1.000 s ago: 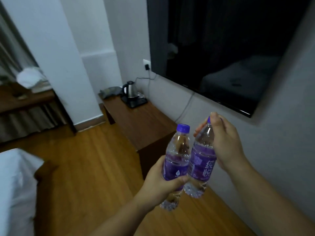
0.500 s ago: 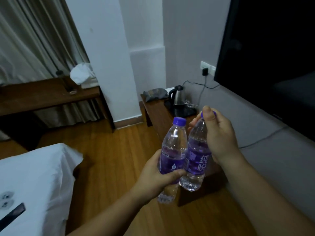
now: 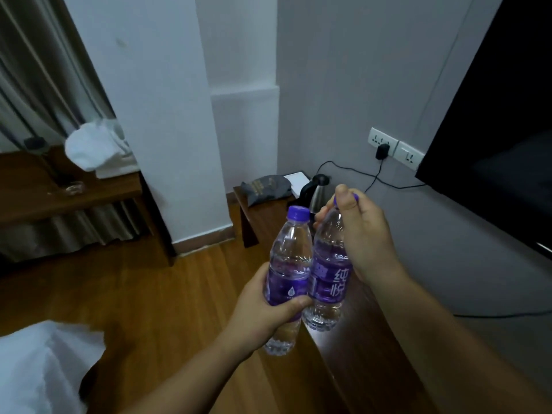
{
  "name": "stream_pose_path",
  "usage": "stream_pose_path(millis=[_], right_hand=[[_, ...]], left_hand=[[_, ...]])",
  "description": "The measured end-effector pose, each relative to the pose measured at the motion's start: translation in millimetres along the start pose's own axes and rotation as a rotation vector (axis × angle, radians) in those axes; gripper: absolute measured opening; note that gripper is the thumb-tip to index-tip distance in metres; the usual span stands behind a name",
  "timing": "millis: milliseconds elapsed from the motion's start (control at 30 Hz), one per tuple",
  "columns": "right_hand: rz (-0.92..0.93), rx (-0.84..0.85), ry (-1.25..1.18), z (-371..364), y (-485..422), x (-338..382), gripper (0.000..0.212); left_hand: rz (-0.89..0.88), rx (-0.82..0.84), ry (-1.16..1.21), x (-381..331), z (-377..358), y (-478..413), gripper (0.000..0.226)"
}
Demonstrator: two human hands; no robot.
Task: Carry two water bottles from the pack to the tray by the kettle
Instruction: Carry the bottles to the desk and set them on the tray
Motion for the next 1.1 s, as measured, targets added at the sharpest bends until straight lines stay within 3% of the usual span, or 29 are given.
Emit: stream_pose_path(millis=[267, 533, 767, 933, 1100], right_hand=[[-0.048, -0.162, 0.006, -69, -117, -19, 0.032], [-0.062, -0.266, -0.011, -98, -259, -85, 0.051], [-0.134, -0.407, 0.016, -96, -359, -120, 0.039], [-0.180, -0.527, 0.029, -80, -395, -140, 0.039], [-0.232, -0.698, 0.091, -75, -411, -152, 0.044]], left_hand=[[0.017, 0.171, 0.019, 7, 93, -148, 0.066], [0.037, 0.281, -0.049, 34, 142, -321, 0.067], [0.072, 0.394, -0.105, 41, 152, -454, 0.065], [0.088, 0.549, -0.126, 53, 135, -521, 0.049], [0.063, 0.730, -0.101, 67, 123, -573, 0.059]])
Point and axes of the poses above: each hand's wrist, its own y-axis away from the middle knuckle, its own z-axis out of the back of the hand, x = y × z, the point moved 4 cm from there along -y, towards the middle knuckle, and after that the axes turned 1 degree about z, right-handed, at the moved point
